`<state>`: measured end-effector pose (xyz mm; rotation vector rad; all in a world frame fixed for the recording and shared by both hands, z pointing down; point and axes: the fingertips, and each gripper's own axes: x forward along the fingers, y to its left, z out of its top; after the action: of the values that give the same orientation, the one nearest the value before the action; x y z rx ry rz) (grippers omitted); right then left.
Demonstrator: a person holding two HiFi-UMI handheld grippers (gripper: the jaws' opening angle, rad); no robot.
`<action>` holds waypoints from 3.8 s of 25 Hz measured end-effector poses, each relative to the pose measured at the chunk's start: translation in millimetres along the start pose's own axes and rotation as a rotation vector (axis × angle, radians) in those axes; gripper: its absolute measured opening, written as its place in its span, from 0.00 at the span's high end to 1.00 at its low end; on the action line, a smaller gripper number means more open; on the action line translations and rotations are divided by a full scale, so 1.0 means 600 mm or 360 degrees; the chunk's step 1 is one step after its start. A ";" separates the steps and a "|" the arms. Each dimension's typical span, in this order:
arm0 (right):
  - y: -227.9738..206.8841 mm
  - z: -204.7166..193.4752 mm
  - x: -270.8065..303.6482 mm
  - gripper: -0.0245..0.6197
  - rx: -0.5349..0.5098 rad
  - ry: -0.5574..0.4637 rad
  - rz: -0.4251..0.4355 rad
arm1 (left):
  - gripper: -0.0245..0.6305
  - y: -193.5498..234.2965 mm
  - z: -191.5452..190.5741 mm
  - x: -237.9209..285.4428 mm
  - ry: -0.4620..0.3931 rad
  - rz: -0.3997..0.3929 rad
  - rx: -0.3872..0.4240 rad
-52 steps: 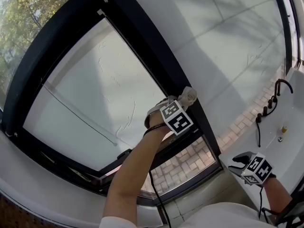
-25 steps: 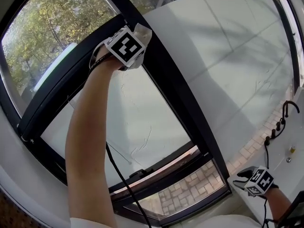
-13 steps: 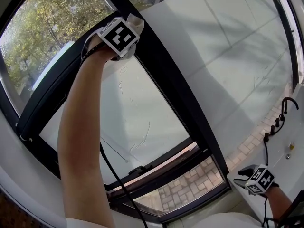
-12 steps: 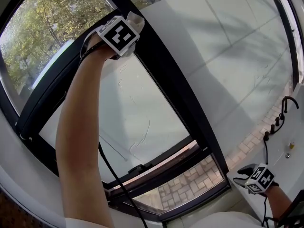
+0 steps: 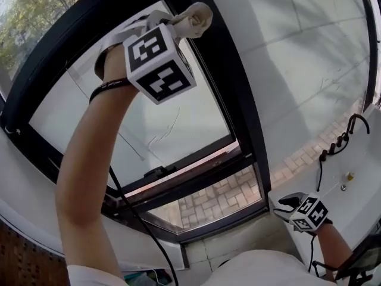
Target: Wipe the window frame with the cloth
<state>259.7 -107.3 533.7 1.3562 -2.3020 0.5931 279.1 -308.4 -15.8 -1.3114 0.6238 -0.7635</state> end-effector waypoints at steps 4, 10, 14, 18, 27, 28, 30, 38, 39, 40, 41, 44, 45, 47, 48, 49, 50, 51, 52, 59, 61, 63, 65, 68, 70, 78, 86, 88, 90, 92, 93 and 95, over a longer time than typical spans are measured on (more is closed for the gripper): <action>0.024 0.011 0.025 0.74 -0.0055 0.0036 0.0067 | 0.82 -0.189 -0.024 -0.045 -0.0079 -0.0098 -0.0015; 0.061 0.048 0.088 0.74 -0.0140 0.0093 0.0196 | 0.82 -0.435 -0.137 -0.132 -0.0011 -0.0170 -0.0219; 0.126 0.081 0.154 0.74 -0.0238 0.0138 0.0321 | 0.82 -0.560 -0.255 -0.210 0.0128 -0.0220 -0.0293; 0.199 0.116 0.207 0.74 -0.0292 0.0154 0.0403 | 0.82 -0.664 -0.405 -0.286 0.0304 -0.0285 -0.0296; 0.356 0.151 0.299 0.74 -0.0368 0.0237 0.0481 | 0.82 -0.766 -0.741 -0.369 0.0697 -0.0232 -0.0335; 0.366 0.157 0.305 0.74 -0.0363 0.0231 0.0469 | 0.82 -0.781 -0.763 -0.367 0.0715 -0.0247 -0.0353; 0.377 0.164 0.315 0.74 -0.0344 0.0223 0.0440 | 0.82 -0.822 -0.797 -0.359 0.0739 -0.0302 -0.0410; 0.409 0.142 0.322 0.74 -0.0238 0.0284 0.0297 | 0.82 -1.001 -0.852 -0.346 0.0746 -0.0544 -0.0632; 0.410 0.140 0.321 0.74 -0.0225 0.0287 0.0280 | 0.82 -1.014 -0.854 -0.345 0.0745 -0.0563 -0.0645; 0.412 0.138 0.321 0.74 -0.0213 0.0291 0.0266 | 0.82 -1.026 -0.857 -0.344 0.0745 -0.0581 -0.0653; 0.414 0.134 0.322 0.74 -0.0200 0.0297 0.0255 | 0.82 -1.036 -0.859 -0.345 0.0750 -0.0601 -0.0664; 0.423 0.119 0.323 0.74 -0.0162 0.0320 0.0235 | 0.82 -1.062 -0.856 -0.350 0.0749 -0.0666 -0.0704; 0.426 0.116 0.322 0.74 -0.0151 0.0325 0.0227 | 0.82 -1.070 -0.852 -0.351 0.0740 -0.0687 -0.0714; 0.430 0.112 0.321 0.74 -0.0134 0.0327 0.0212 | 0.82 -1.085 -0.843 -0.354 0.0721 -0.0730 -0.0740; 0.433 0.112 0.321 0.74 -0.0129 0.0326 0.0208 | 0.82 -1.089 -0.840 -0.356 0.0715 -0.0744 -0.0755; 0.434 0.112 0.320 0.74 -0.0127 0.0325 0.0207 | 0.82 -1.092 -0.837 -0.359 0.0711 -0.0752 -0.0771; 0.435 0.111 0.319 0.74 -0.0126 0.0325 0.0206 | 0.82 -1.096 -0.835 -0.361 0.0708 -0.0758 -0.0790; 0.436 0.110 0.317 0.74 -0.0124 0.0326 0.0206 | 0.82 -1.099 -0.832 -0.364 0.0706 -0.0765 -0.0810; 0.435 0.107 0.316 0.74 -0.0122 0.0329 0.0206 | 0.82 -1.103 -0.829 -0.367 0.0704 -0.0773 -0.0827; 0.424 0.103 0.309 0.74 -0.0126 0.0322 0.0217 | 0.83 -1.119 -0.815 -0.387 0.0733 -0.0844 -0.0862; 0.421 0.104 0.308 0.74 -0.0131 0.0313 0.0225 | 0.83 -1.121 -0.812 -0.392 0.0751 -0.0865 -0.0889; 0.417 0.103 0.305 0.74 -0.0132 0.0302 0.0235 | 0.83 -1.124 -0.807 -0.398 0.0773 -0.0884 -0.0914; 0.410 0.102 0.301 0.74 -0.0131 0.0292 0.0241 | 0.83 -1.126 -0.801 -0.404 0.0792 -0.0906 -0.0926; 0.398 0.102 0.294 0.74 -0.0136 0.0275 0.0249 | 0.83 -1.132 -0.789 -0.413 0.0816 -0.0945 -0.0919; 0.389 0.103 0.289 0.74 -0.0145 0.0266 0.0258 | 0.83 -1.136 -0.778 -0.419 0.0826 -0.0976 -0.0874; 0.341 0.090 0.252 0.74 -0.0142 0.0256 0.0263 | 0.83 -1.109 -0.665 -0.406 0.0729 -0.1022 -0.0788; 0.277 0.069 0.215 0.74 -0.0117 0.0238 0.0235 | 0.83 -1.045 -0.506 -0.343 0.0536 -0.0998 -0.0800; 0.258 0.061 0.203 0.74 -0.0105 0.0235 0.0223 | 0.83 -1.022 -0.468 -0.320 0.0482 -0.0980 -0.0791; 0.239 0.053 0.190 0.74 -0.0094 0.0233 0.0206 | 0.83 -0.998 -0.426 -0.291 0.0419 -0.0953 -0.0790; 0.218 0.047 0.176 0.74 -0.0086 0.0227 0.0189 | 0.83 -0.976 -0.383 -0.258 0.0361 -0.0920 -0.0797; 0.208 0.045 0.169 0.74 -0.0081 0.0224 0.0181 | 0.83 -0.965 -0.362 -0.240 0.0335 -0.0905 -0.0800; 0.185 0.038 0.153 0.74 -0.0067 0.0213 0.0160 | 0.83 -0.946 -0.315 -0.204 0.0282 -0.0883 -0.0806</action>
<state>117.3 -136.9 546.9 1.1512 -2.2708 0.6429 -21.7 -375.0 511.6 -1.9380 0.6211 -1.2352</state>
